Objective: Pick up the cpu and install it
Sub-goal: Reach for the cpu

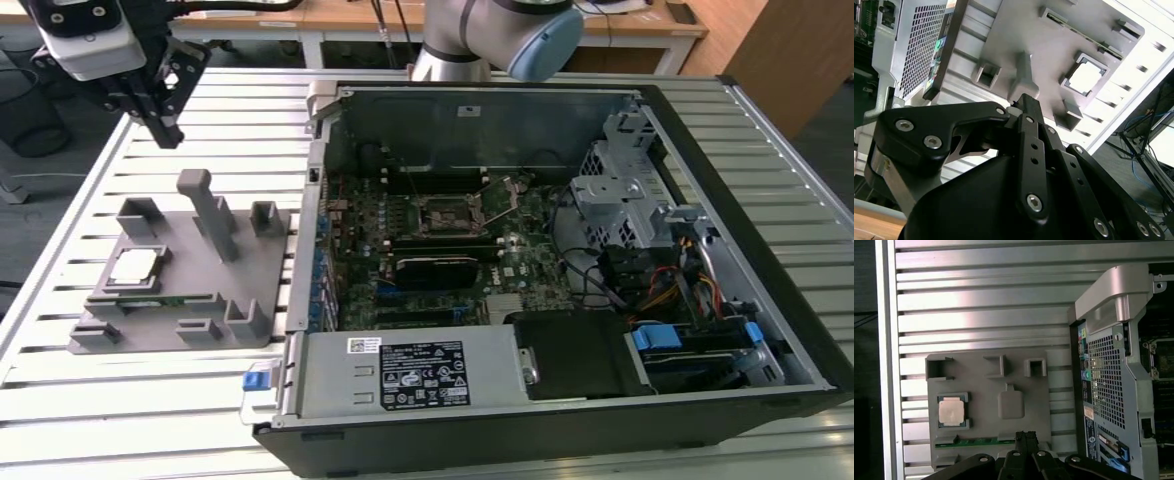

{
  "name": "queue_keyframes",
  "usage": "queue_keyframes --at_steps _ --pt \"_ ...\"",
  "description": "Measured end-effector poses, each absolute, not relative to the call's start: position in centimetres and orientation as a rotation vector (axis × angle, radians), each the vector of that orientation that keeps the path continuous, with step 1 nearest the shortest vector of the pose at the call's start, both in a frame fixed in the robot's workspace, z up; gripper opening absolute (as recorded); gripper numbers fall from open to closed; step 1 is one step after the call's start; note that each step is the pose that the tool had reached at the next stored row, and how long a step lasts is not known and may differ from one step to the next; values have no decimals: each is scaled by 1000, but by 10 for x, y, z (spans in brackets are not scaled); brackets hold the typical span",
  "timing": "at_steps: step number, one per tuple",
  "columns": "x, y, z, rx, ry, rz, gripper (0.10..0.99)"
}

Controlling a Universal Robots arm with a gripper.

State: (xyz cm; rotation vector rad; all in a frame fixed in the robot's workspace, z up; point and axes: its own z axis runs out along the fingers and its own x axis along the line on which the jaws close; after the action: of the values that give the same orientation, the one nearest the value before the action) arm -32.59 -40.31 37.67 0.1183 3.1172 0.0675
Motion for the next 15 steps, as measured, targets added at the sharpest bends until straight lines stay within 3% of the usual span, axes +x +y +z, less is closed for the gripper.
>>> queue_keyframes --at_steps 15 --pt "-333 -403 376 118 3119 67 110"
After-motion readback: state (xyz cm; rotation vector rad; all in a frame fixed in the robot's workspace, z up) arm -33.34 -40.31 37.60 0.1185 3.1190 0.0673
